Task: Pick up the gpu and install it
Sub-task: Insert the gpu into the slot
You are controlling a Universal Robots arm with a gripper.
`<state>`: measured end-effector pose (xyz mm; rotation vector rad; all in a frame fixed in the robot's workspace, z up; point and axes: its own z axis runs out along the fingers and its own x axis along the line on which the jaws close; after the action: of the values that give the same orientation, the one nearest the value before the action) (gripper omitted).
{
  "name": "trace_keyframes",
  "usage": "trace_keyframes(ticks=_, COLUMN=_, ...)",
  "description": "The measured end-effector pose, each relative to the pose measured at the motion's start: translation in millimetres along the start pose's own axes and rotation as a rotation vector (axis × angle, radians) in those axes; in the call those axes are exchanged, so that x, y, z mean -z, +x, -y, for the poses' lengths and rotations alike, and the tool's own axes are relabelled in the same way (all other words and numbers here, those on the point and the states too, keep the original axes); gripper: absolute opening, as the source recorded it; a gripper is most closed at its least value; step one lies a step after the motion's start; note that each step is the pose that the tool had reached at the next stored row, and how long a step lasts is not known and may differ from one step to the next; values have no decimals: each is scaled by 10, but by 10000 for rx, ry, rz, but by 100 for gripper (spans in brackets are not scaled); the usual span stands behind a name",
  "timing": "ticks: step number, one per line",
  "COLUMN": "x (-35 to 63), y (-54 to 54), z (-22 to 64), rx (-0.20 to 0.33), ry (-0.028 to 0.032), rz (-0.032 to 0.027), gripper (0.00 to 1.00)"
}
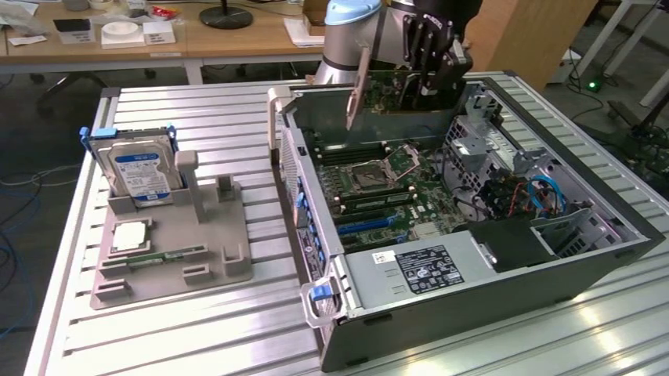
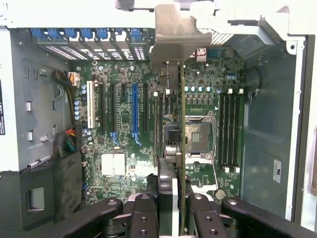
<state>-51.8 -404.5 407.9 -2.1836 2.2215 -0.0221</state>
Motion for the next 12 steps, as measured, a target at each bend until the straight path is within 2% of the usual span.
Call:
trace_keyframes(ticks=3, x=-34, y=0, z=-1, rx=1, ry=78, rz=-1, gripper=28)
trace_keyframes(ticks=10, x=-124, y=3, z=-3, rx=-1, ry=96, rz=30, gripper=28)
trace_keyframes(ticks=12, x=-143, y=3, z=-2, rx=-1, ry=101, rz=19, gripper=28)
